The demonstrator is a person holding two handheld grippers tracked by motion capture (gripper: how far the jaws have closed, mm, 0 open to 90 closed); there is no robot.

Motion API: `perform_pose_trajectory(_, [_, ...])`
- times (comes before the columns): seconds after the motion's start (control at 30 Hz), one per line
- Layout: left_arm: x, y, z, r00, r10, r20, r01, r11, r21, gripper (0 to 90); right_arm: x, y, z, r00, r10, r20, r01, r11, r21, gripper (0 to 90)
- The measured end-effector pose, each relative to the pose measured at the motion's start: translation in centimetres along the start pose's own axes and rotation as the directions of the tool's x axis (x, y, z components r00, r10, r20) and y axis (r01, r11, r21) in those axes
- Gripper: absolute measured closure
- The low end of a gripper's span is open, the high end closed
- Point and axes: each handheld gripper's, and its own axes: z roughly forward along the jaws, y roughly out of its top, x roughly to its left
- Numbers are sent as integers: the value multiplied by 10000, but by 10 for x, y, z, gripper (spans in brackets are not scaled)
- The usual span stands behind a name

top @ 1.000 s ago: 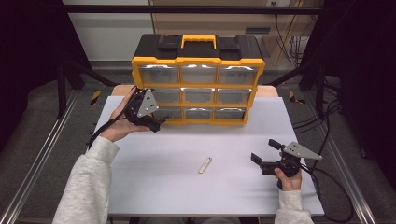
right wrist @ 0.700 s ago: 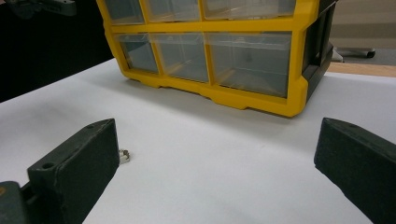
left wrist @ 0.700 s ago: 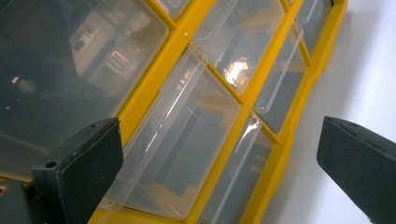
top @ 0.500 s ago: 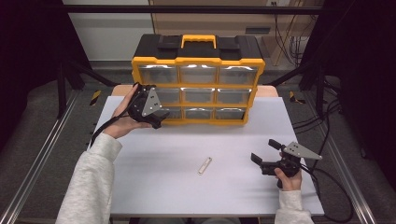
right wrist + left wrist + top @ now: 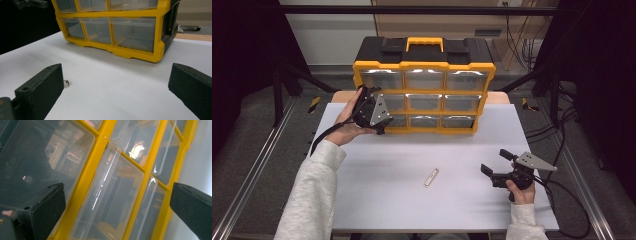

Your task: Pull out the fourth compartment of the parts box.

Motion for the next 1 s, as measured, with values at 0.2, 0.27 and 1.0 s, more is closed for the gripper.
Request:
perform_pose_trajectory(0.2, [-1,-3,4,9979,635,-78,-632,9973,362,0,0,0,0,10000,5,-1,-5,10000,2,4])
perform_pose_trajectory(0.27, [-2,-3,5,9962,855,-151,-848,9956,395,0,0,0,0,10000,-4,6,4,10000,10,4])
perform_pose_trajectory(1.0, [-14,-4,15,9636,2626,-507,-2582,9628,802,59,0,0,-1,10000,15,-1,-15,10000,24,4])
